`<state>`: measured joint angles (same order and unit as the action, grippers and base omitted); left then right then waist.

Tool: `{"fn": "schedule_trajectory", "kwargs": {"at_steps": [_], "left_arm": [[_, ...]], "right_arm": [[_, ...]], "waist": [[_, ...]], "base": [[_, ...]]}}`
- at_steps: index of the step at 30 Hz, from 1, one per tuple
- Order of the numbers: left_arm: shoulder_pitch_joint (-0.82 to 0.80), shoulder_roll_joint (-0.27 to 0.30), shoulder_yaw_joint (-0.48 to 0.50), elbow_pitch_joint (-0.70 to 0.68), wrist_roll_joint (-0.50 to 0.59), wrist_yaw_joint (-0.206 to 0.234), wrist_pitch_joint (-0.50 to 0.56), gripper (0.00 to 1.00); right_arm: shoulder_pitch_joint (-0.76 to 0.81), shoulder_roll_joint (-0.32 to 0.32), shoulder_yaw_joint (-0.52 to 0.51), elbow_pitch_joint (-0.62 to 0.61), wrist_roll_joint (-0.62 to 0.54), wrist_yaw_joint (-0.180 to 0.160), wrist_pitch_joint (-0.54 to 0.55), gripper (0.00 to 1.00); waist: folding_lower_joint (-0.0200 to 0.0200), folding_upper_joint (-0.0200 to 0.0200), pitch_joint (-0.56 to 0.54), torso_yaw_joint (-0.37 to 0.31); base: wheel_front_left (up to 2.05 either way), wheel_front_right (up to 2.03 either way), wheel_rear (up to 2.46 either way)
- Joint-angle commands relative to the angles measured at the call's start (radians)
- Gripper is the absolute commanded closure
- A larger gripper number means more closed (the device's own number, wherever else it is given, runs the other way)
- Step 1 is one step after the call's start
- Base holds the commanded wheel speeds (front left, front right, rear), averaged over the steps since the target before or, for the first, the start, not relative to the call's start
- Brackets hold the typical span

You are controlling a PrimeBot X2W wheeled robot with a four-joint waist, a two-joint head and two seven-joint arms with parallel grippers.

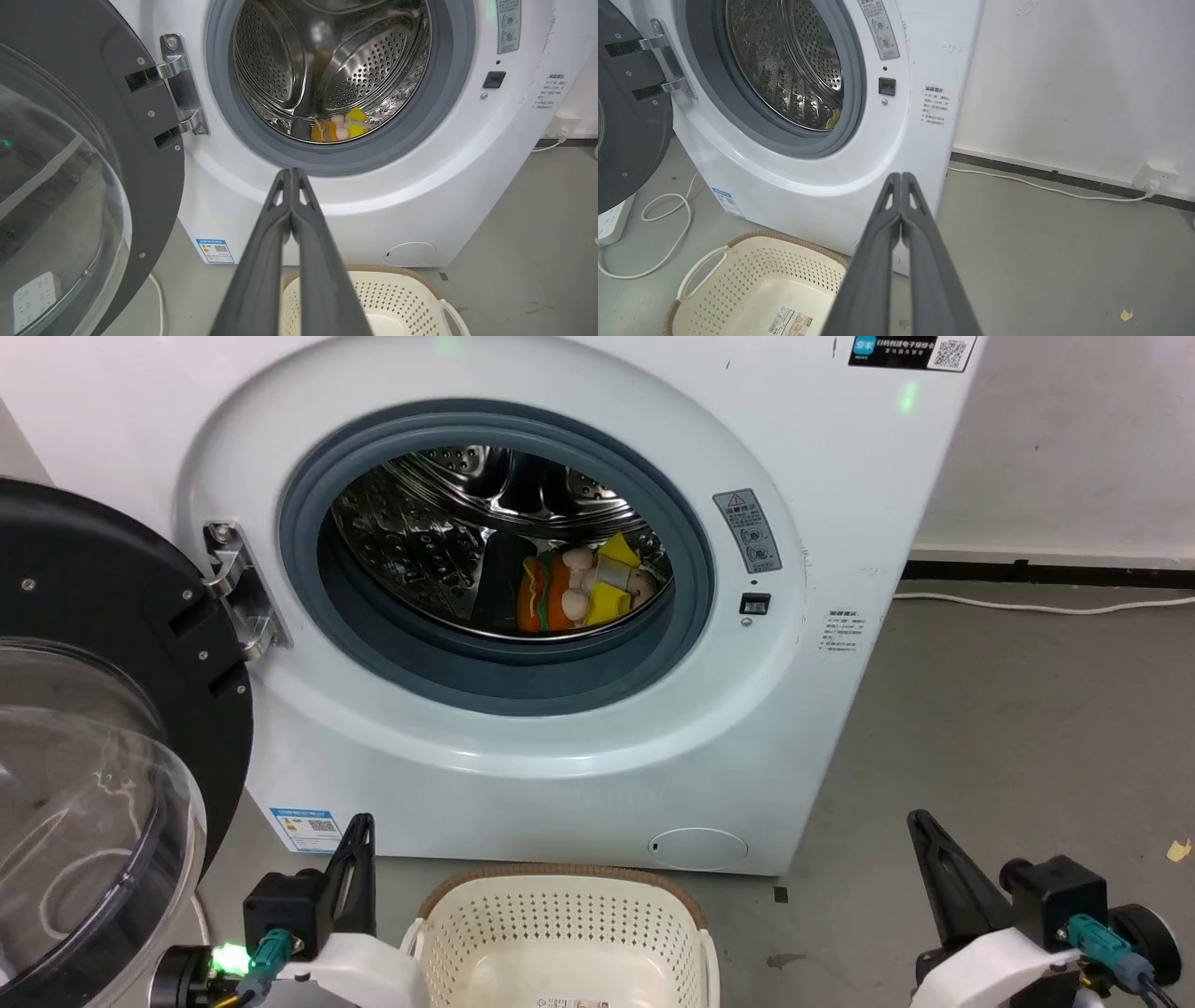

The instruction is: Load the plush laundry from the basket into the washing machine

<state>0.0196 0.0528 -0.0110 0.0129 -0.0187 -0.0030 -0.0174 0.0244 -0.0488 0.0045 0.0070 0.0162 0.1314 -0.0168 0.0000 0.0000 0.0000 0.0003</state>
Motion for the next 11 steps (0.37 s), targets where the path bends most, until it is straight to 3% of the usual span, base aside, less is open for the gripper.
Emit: {"fn": "schedule_trajectory", "kwargs": {"at_steps": [1, 11], "left_arm": [[-0.017, -0.002, 0.007, -0.008, 0.012, 0.002, 0.008, 1.00], [-0.020, -0.003, 0.011, -0.013, 0.019, 0.003, 0.017, 1.00]], "right_arm": [[-0.020, -0.001, -0.003, -0.006, -0.009, -0.001, 0.007, 1.00], [-0.024, -0.001, -0.005, -0.007, -0.016, -0.001, 0.017, 1.00]], "waist": [[0.0000, 0.0000, 0.000, 0.000], [0.0000, 0.0000, 0.000, 0.000]], "base": [[0.00, 0.00, 0.00], [0.00, 0.00, 0.00]]}}
